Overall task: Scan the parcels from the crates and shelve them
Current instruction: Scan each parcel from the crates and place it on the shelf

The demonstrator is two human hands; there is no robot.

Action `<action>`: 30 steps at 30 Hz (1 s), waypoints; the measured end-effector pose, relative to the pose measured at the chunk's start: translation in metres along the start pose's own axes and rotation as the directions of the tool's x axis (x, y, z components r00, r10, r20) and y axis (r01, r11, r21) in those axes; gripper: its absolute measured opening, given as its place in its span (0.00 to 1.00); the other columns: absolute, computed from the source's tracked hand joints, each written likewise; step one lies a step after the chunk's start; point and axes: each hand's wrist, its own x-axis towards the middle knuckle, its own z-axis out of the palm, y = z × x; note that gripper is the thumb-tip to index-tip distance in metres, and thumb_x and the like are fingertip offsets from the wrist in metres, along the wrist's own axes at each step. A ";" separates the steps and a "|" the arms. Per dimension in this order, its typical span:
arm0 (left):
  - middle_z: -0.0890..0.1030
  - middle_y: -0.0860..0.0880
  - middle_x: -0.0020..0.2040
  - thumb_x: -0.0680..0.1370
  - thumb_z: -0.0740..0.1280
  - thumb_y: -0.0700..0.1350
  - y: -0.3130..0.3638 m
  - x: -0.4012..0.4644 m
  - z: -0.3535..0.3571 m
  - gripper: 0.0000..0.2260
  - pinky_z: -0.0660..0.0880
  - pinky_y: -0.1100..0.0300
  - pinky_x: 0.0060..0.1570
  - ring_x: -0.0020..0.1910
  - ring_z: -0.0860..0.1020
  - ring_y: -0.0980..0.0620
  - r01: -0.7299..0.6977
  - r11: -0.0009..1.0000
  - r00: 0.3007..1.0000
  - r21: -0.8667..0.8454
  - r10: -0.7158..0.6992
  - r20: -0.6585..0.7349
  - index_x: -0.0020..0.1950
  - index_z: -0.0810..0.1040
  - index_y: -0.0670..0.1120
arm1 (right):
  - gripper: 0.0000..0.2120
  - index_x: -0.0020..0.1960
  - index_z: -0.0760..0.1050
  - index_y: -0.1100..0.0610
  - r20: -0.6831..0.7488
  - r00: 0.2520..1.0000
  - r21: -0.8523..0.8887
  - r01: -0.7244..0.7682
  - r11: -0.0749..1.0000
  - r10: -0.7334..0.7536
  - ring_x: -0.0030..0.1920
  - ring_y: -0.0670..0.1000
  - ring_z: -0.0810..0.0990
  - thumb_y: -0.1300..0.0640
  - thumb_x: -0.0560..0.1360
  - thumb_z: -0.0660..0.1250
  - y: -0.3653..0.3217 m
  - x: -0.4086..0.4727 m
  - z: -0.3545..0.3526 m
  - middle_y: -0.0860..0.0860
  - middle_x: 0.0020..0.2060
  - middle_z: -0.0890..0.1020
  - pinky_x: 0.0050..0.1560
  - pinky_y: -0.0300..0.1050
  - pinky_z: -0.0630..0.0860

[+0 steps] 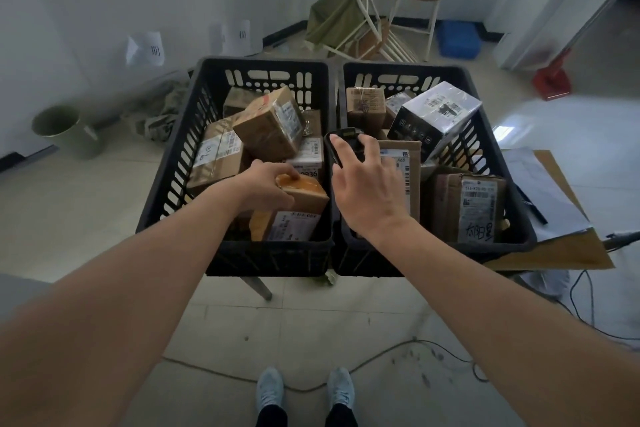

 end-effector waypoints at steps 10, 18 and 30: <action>0.77 0.54 0.60 0.82 0.69 0.57 -0.010 -0.022 -0.032 0.15 0.82 0.46 0.59 0.58 0.79 0.51 -0.227 0.915 0.950 -0.332 0.133 -0.283 0.70 0.77 0.64 | 0.26 0.84 0.51 0.35 0.190 0.979 0.447 -0.158 0.881 0.080 0.67 0.62 0.73 0.44 0.87 0.53 -0.017 0.008 -0.012 0.61 0.71 0.70 0.67 0.61 0.72; 0.73 0.43 0.70 0.78 0.67 0.66 -0.016 -0.038 -0.066 0.12 0.82 0.41 0.59 0.62 0.79 0.41 -0.288 0.872 0.919 -0.396 0.137 -0.369 0.61 0.78 0.75 | 0.24 0.85 0.59 0.43 0.244 0.969 0.626 -0.194 0.756 0.046 0.68 0.53 0.76 0.46 0.89 0.54 -0.032 0.018 -0.034 0.52 0.70 0.78 0.71 0.55 0.72; 0.71 0.43 0.70 0.71 0.67 0.70 -0.018 -0.060 -0.110 0.17 0.83 0.43 0.57 0.62 0.78 0.38 -0.372 0.875 0.833 -0.311 0.167 -0.527 0.59 0.82 0.72 | 0.24 0.82 0.57 0.31 0.407 0.882 0.148 0.195 0.970 -0.239 0.61 0.58 0.77 0.38 0.86 0.55 -0.051 0.025 -0.082 0.53 0.62 0.73 0.64 0.60 0.77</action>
